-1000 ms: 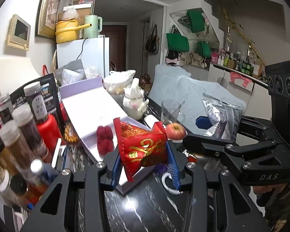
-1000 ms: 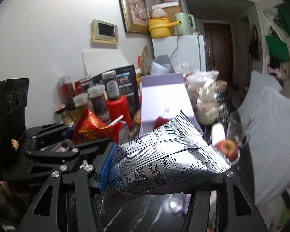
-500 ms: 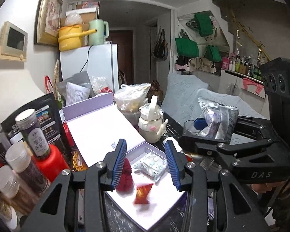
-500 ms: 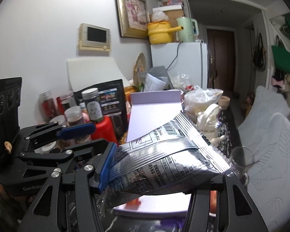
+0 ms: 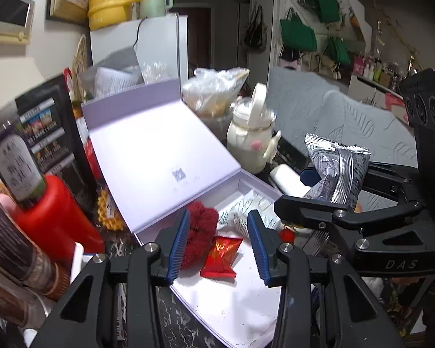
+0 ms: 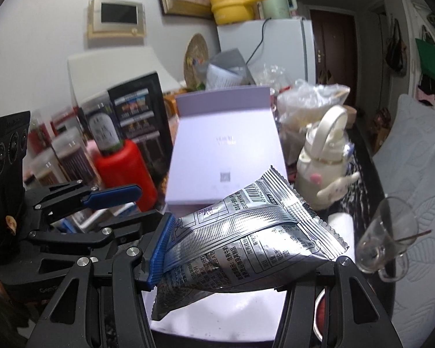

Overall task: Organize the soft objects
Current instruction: 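Open the left tool to drop the candy packet while the right tool releases the silver bag into the box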

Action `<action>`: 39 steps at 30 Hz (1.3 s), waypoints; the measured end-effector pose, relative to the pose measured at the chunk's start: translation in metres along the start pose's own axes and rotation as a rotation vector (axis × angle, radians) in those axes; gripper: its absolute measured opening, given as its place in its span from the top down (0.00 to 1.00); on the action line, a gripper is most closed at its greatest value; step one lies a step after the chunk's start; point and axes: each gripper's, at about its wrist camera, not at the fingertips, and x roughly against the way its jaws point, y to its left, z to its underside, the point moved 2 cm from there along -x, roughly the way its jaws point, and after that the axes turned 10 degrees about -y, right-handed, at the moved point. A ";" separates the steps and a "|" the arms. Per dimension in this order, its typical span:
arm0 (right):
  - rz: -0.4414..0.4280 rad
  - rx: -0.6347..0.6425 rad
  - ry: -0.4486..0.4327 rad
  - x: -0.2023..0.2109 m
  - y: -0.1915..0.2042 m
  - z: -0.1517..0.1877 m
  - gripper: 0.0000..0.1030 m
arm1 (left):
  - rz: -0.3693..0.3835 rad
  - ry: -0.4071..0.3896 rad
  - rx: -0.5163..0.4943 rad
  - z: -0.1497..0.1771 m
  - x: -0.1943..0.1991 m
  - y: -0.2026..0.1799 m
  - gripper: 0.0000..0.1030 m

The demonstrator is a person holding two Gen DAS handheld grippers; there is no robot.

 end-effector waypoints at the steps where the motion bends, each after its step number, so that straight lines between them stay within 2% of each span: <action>1: -0.001 -0.002 0.009 -0.005 -0.001 0.003 0.47 | 0.000 0.010 0.000 0.002 -0.004 0.001 0.60; 18: -0.001 -0.037 0.170 -0.054 -0.023 0.054 0.46 | 0.006 0.167 0.028 0.048 -0.054 0.008 0.60; 25: 0.006 -0.033 0.216 -0.065 -0.024 0.069 0.46 | -0.009 0.204 0.033 0.062 -0.064 0.009 0.60; 30: 0.028 -0.012 0.235 -0.069 -0.024 0.074 0.45 | -0.030 0.192 0.018 0.064 -0.062 0.007 0.60; 32: 0.037 -0.006 0.238 -0.069 -0.024 0.075 0.40 | -0.032 0.189 0.015 0.063 -0.060 0.007 0.60; 34: 0.050 -0.007 0.248 -0.069 -0.026 0.075 0.27 | -0.039 0.187 0.011 0.061 -0.058 0.007 0.60; 39: 0.112 0.008 0.246 -0.063 -0.028 0.071 0.23 | -0.056 0.198 0.021 0.055 -0.051 0.009 0.59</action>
